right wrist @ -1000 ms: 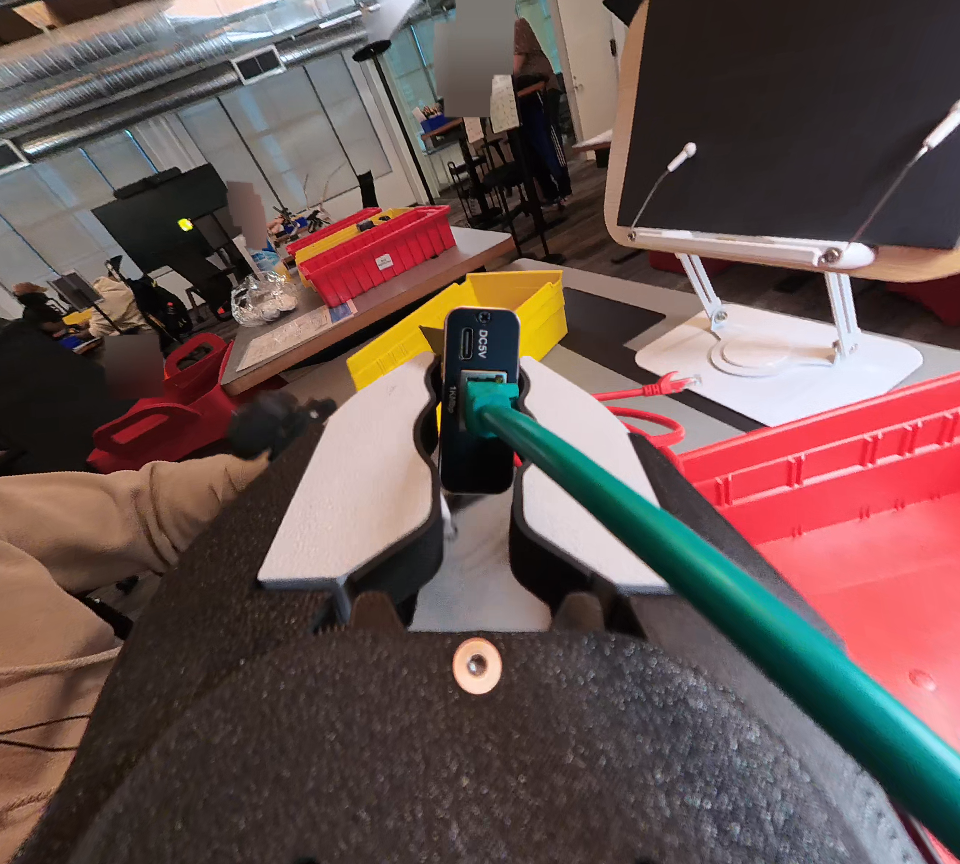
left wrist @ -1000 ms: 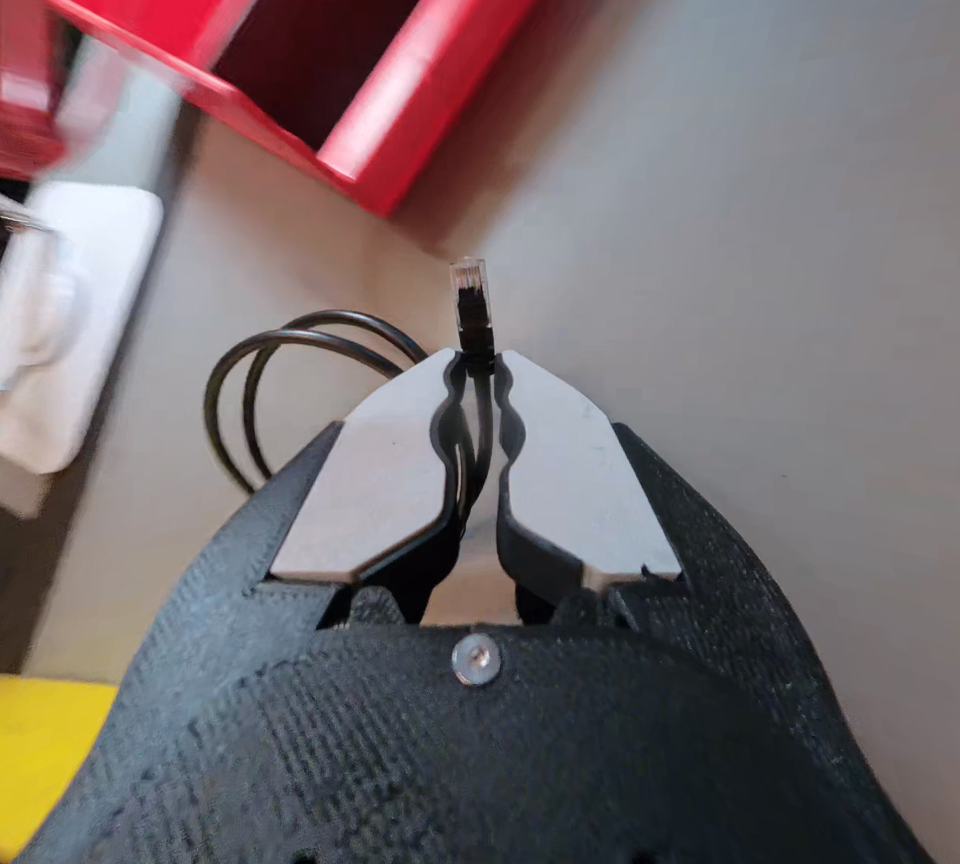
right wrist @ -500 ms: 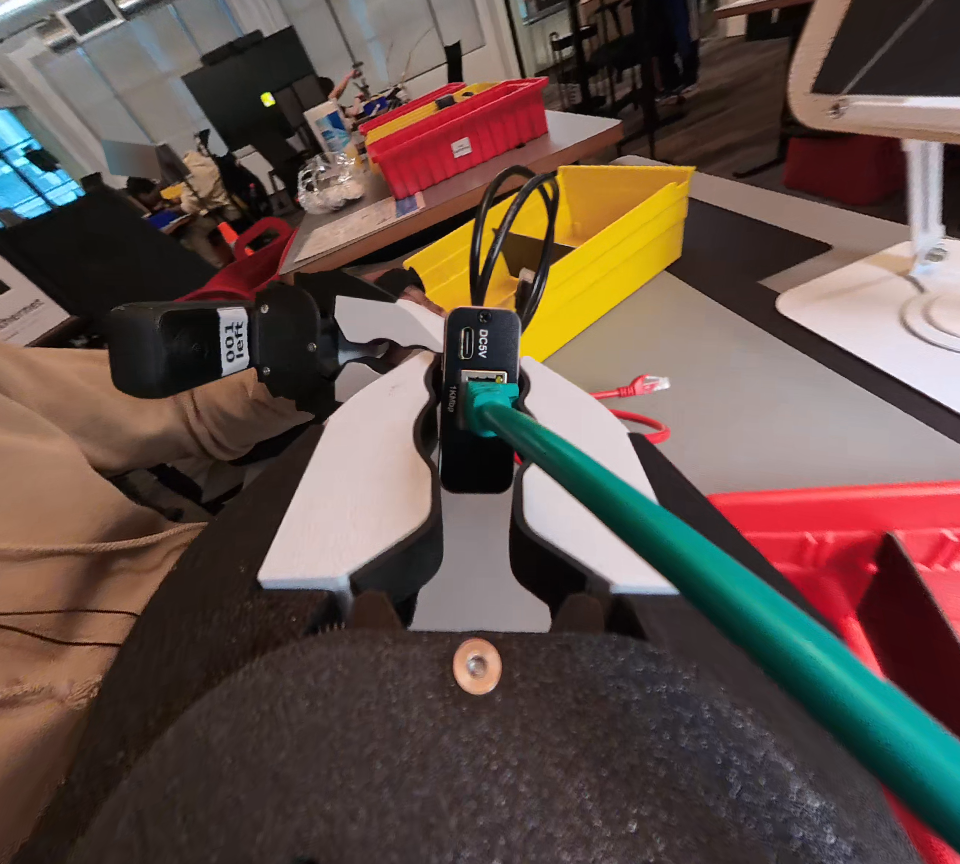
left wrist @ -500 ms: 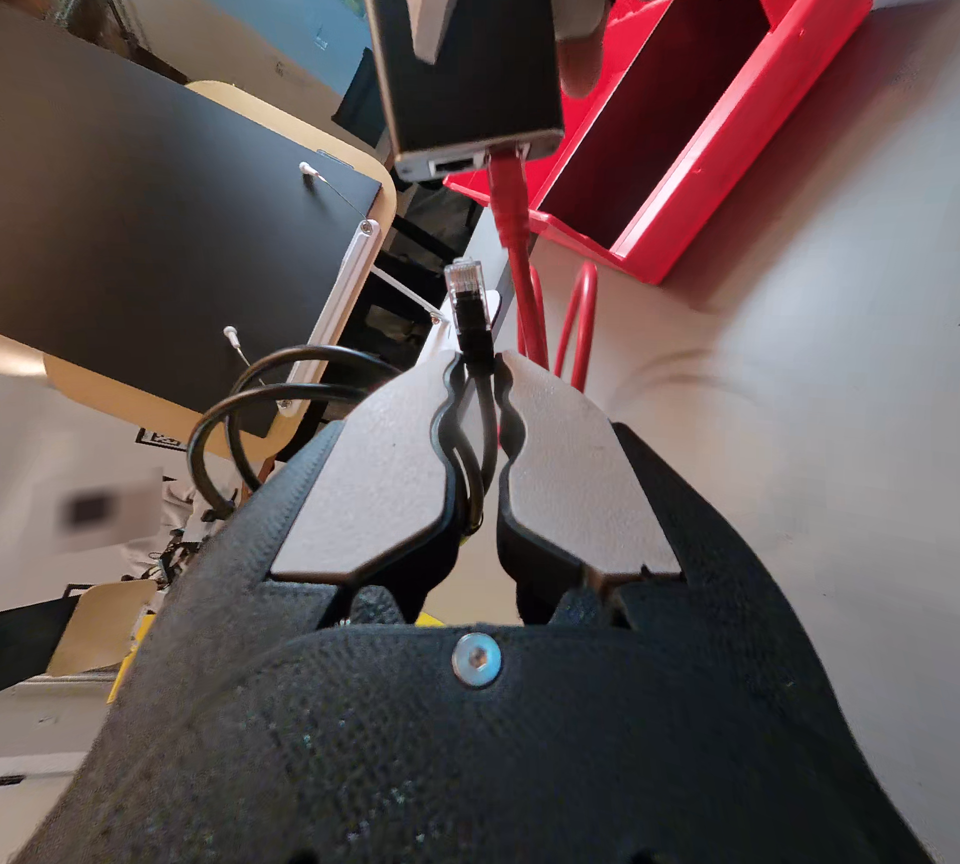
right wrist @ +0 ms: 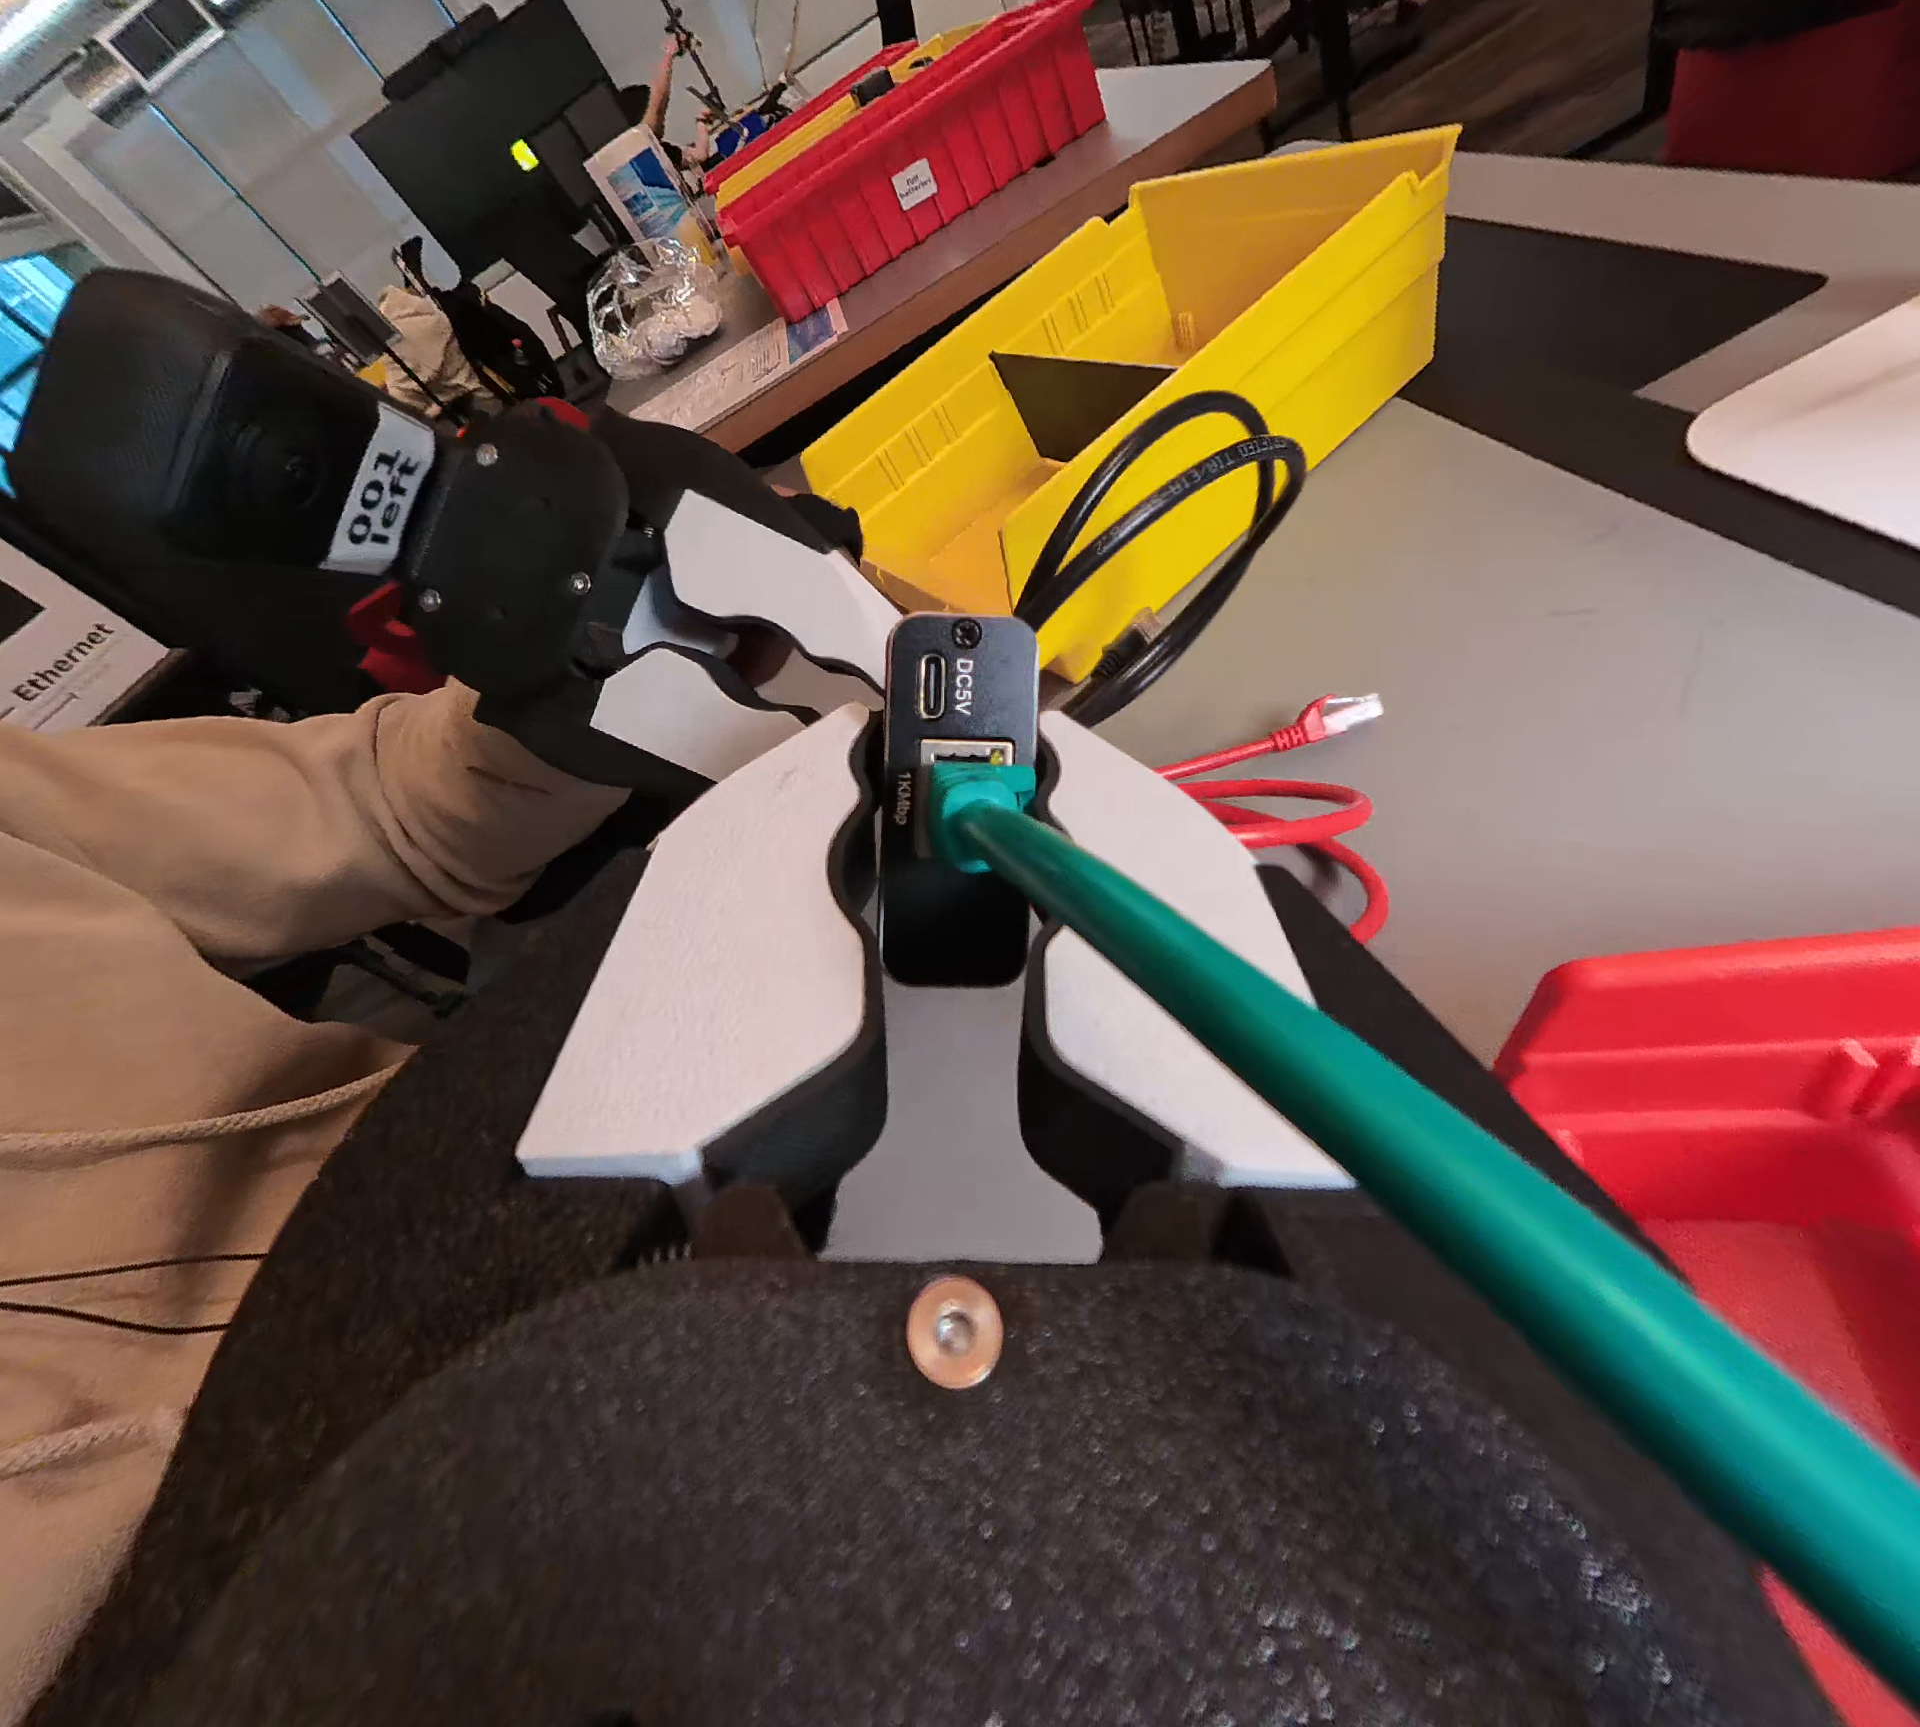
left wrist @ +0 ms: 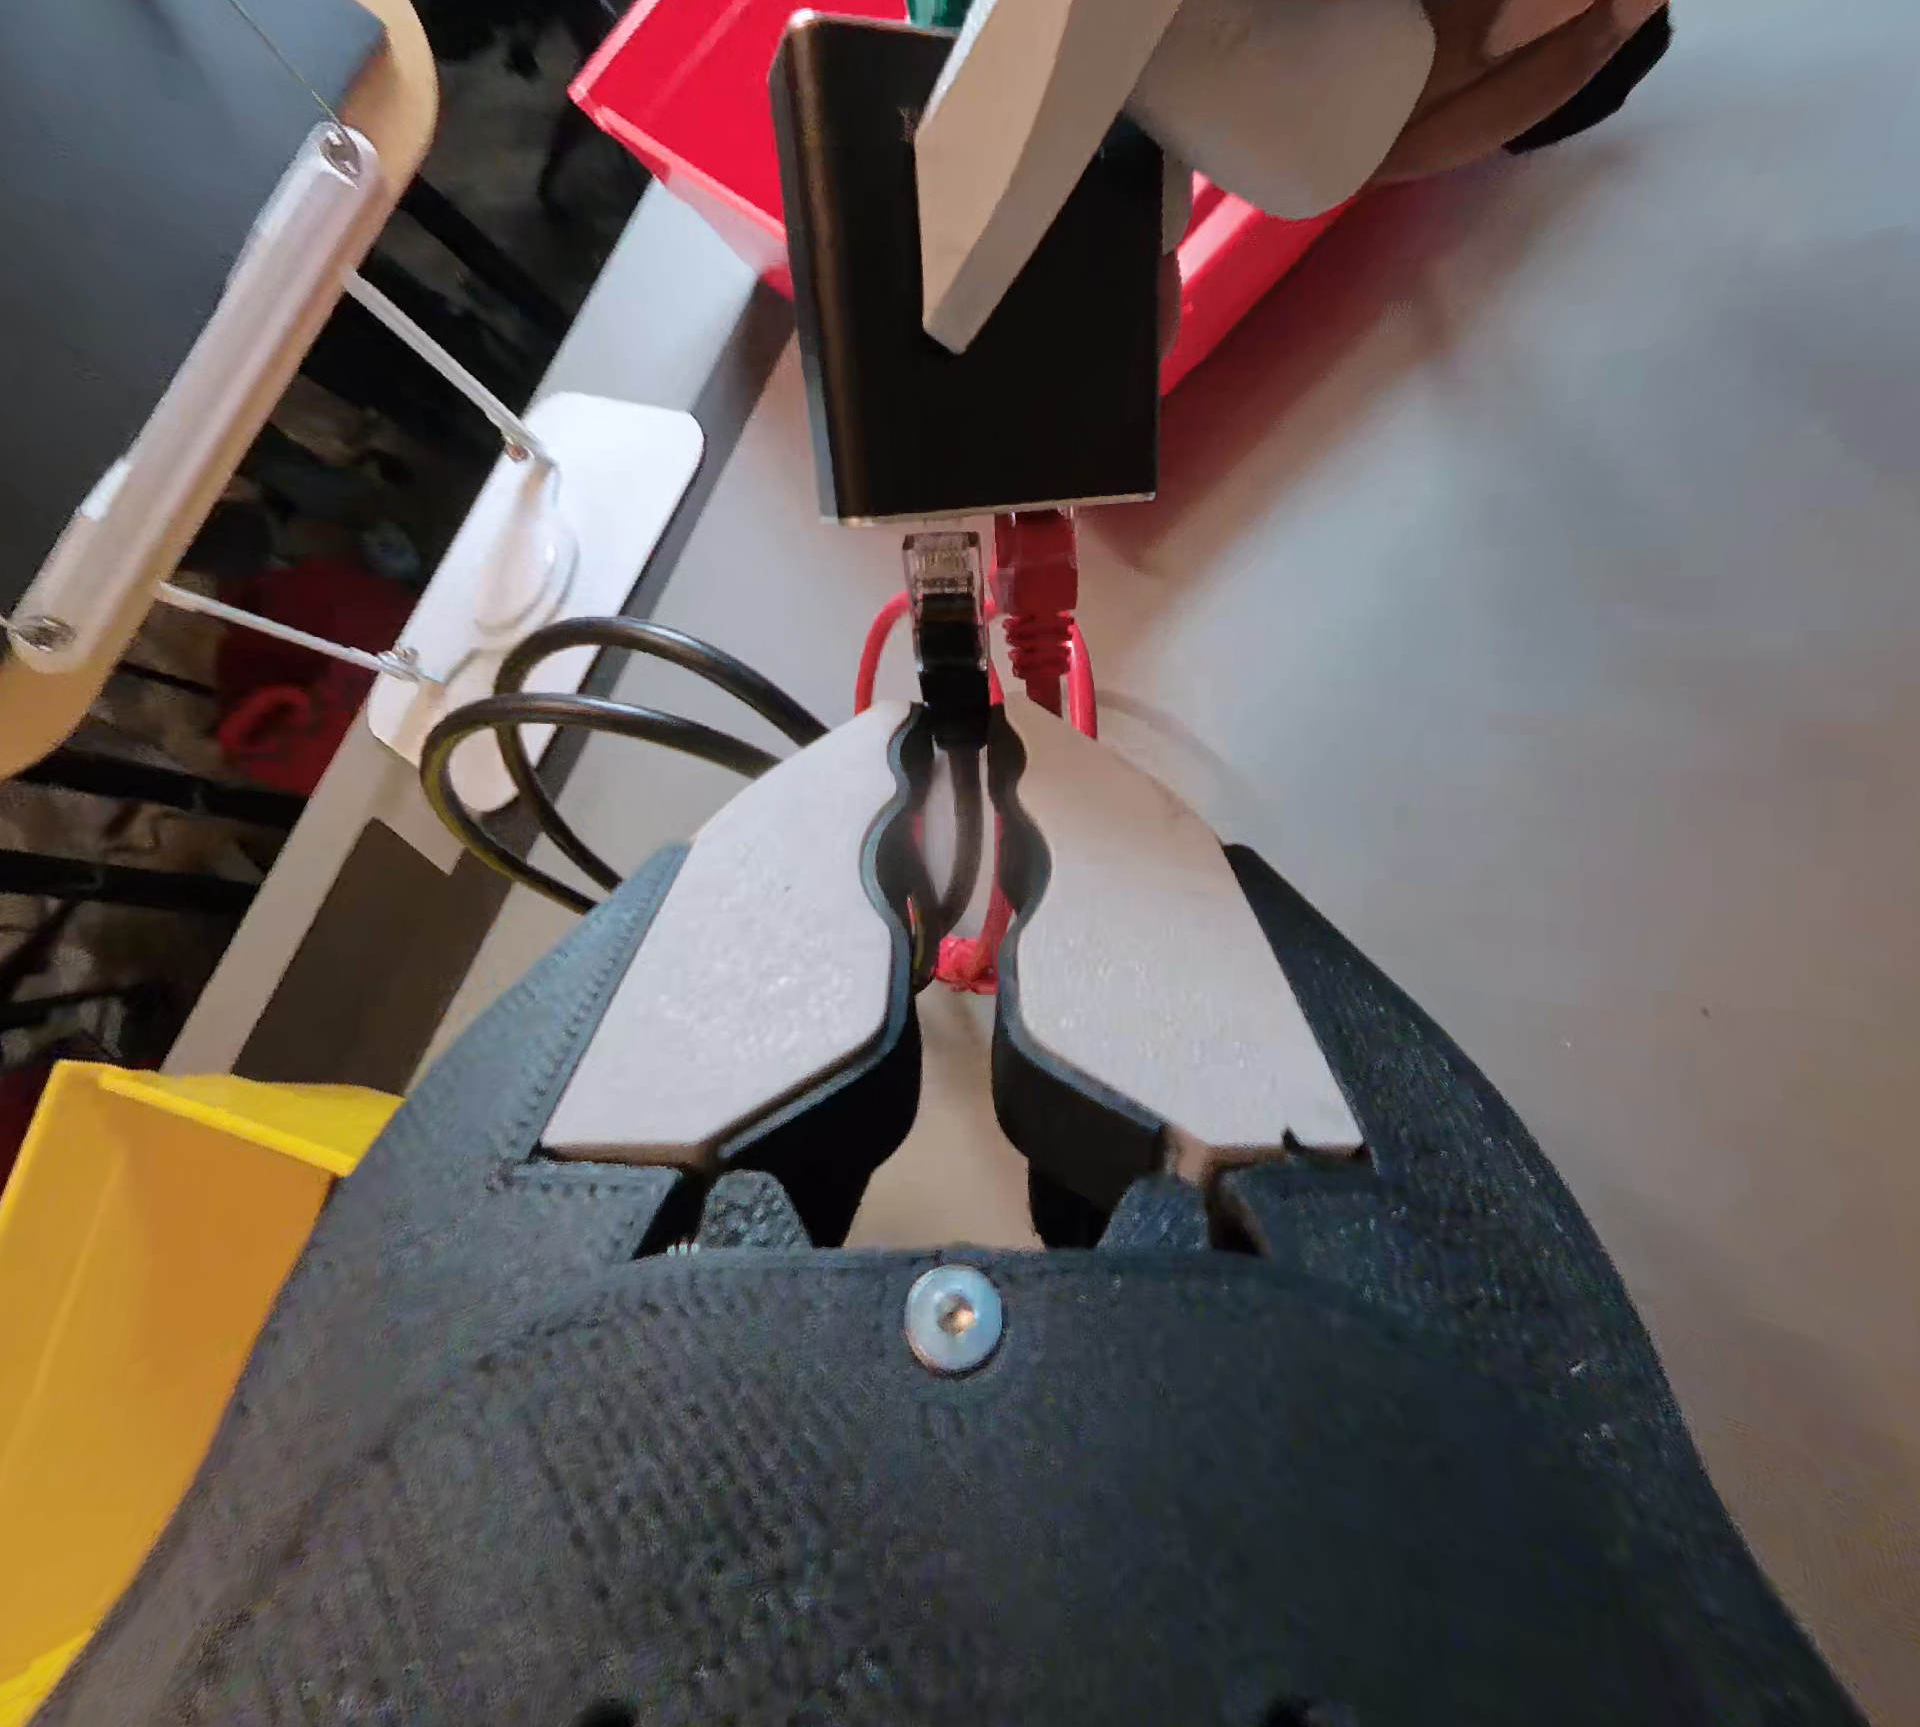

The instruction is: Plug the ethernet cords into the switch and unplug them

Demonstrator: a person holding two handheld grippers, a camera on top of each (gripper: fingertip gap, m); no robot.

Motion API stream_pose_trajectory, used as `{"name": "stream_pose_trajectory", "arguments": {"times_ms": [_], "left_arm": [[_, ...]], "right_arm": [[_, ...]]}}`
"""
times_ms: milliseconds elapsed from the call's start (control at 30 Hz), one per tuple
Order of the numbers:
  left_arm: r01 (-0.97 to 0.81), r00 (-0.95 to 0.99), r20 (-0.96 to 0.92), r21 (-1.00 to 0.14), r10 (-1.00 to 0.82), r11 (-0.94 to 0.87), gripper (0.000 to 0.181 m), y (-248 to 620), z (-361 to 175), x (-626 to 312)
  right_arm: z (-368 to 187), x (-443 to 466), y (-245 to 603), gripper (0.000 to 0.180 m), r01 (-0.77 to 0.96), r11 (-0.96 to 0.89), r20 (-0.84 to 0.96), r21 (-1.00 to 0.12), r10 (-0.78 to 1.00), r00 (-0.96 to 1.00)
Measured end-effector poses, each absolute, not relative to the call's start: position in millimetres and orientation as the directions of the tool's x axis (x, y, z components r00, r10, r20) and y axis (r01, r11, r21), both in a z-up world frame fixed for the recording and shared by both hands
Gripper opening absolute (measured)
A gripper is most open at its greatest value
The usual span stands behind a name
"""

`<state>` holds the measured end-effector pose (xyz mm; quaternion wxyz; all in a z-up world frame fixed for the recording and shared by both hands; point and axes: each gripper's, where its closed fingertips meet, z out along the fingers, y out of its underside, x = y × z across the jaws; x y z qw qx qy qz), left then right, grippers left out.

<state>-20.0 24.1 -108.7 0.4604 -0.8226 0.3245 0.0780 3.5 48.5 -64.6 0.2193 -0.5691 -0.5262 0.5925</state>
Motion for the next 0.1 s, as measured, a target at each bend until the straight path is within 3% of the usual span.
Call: {"name": "stream_pose_trajectory", "arguments": {"times_ms": [33, 100], "left_arm": [[-0.601, 0.782, -0.41, -0.698, -0.469, -0.39, 0.01, 23.7, -111.3, -21.2], [-0.592, 0.789, -0.379, -0.681, -0.483, -0.431, 0.01, 22.8, -115.7, -23.4]], "right_arm": [[-66.1, 2.4, 48.0, 0.024, 0.347, -0.353, -0.448, -0.869, 0.859, -0.248], [-69.0, 0.3, 46.7, 0.024, 0.365, -0.363, -0.46, -0.858, 0.858, -0.228]]}}
